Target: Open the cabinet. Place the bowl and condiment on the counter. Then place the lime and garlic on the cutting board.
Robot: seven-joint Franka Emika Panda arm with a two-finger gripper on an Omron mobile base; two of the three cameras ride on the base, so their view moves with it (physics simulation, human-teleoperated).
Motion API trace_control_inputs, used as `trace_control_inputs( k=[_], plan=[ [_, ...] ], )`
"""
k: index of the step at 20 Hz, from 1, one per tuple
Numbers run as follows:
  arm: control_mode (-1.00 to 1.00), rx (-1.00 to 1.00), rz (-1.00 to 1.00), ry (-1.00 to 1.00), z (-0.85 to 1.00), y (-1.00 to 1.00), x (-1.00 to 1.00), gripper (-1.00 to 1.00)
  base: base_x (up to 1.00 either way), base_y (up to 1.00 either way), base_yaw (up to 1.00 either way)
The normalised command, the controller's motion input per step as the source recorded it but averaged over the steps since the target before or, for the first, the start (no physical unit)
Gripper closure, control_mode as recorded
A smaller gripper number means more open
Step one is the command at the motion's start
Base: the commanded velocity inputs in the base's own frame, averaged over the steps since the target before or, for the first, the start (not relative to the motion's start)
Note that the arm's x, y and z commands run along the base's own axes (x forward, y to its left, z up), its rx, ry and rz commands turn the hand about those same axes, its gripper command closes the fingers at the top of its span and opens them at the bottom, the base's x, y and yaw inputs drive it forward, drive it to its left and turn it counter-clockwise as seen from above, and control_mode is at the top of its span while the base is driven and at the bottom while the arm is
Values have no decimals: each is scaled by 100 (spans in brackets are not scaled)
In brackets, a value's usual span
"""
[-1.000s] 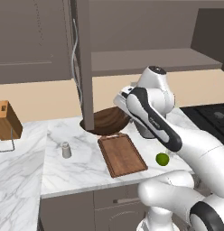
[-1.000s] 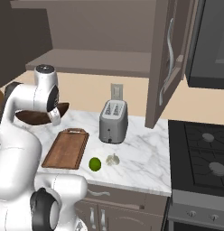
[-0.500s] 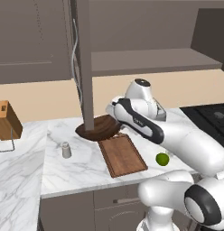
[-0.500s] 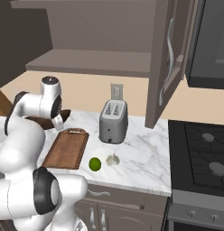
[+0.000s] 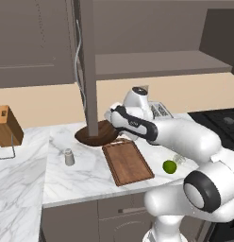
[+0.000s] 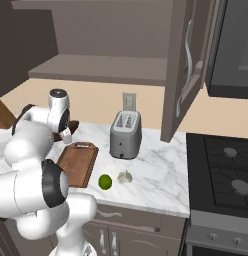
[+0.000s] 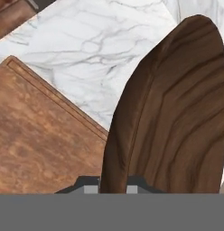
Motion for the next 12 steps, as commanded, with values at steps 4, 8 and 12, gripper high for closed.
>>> trace_control_inputs(
  k=[4,8,12],
  plan=[
    [-100,0,4,0,-44,45,46,100,0,0,0],
    [-100,0,9,0,-18,28,72,100,0,0,0],
    [-100,0,9,1,-25,18,69,100,0,0,0]
  ],
)
